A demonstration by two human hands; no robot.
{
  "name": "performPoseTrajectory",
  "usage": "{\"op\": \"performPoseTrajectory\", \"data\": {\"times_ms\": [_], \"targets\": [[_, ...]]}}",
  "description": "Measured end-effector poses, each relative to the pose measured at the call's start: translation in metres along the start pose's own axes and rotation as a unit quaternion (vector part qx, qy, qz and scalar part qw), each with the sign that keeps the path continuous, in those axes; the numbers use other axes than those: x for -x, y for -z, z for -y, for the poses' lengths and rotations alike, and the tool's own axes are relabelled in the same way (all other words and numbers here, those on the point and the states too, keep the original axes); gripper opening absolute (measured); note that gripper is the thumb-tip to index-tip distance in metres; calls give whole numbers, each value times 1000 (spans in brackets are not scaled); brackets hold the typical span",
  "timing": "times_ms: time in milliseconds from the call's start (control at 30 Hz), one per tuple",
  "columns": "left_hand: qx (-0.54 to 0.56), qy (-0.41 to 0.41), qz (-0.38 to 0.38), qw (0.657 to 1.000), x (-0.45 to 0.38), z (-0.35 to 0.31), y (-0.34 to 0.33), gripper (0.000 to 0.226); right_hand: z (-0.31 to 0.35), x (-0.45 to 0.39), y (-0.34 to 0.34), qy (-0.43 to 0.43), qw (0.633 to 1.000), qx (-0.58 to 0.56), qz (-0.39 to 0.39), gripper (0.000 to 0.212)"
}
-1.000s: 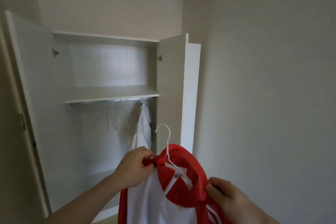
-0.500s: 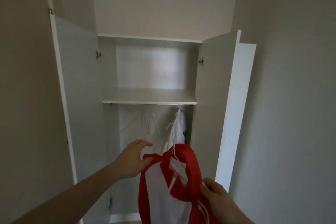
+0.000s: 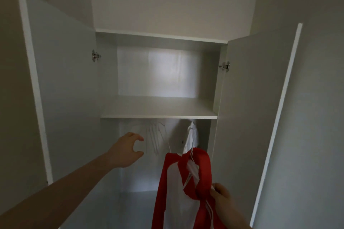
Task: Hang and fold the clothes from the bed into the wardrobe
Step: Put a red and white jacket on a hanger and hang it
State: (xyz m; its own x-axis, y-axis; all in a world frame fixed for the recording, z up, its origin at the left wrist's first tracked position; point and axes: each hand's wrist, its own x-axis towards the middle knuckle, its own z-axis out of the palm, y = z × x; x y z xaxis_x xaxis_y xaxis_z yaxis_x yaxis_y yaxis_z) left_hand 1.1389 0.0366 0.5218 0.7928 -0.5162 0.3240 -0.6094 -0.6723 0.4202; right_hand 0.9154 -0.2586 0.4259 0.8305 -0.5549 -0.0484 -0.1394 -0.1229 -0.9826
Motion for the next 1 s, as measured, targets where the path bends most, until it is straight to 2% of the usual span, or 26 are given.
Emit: {"op": "performPoseTrajectory", "data": {"times_ms": [300,667,867,1000], "targets": [[-12,-31,-20,999,-112,54,-2,54,-8,-84,-67,-25,998,-36,-41,19],[-83,-91,-60,991,-247,56,-3,57,-37,-210,-100,-47,994,-20,-95,25],[-104,-70,-63,990,-307,64,-21,56,-44,-256,-100,-71,992,-12,-106,19],[-88,-52,-52,993,-335,77,-38,44,-43,-282,-99,-72,994,22,-86,18]]}}
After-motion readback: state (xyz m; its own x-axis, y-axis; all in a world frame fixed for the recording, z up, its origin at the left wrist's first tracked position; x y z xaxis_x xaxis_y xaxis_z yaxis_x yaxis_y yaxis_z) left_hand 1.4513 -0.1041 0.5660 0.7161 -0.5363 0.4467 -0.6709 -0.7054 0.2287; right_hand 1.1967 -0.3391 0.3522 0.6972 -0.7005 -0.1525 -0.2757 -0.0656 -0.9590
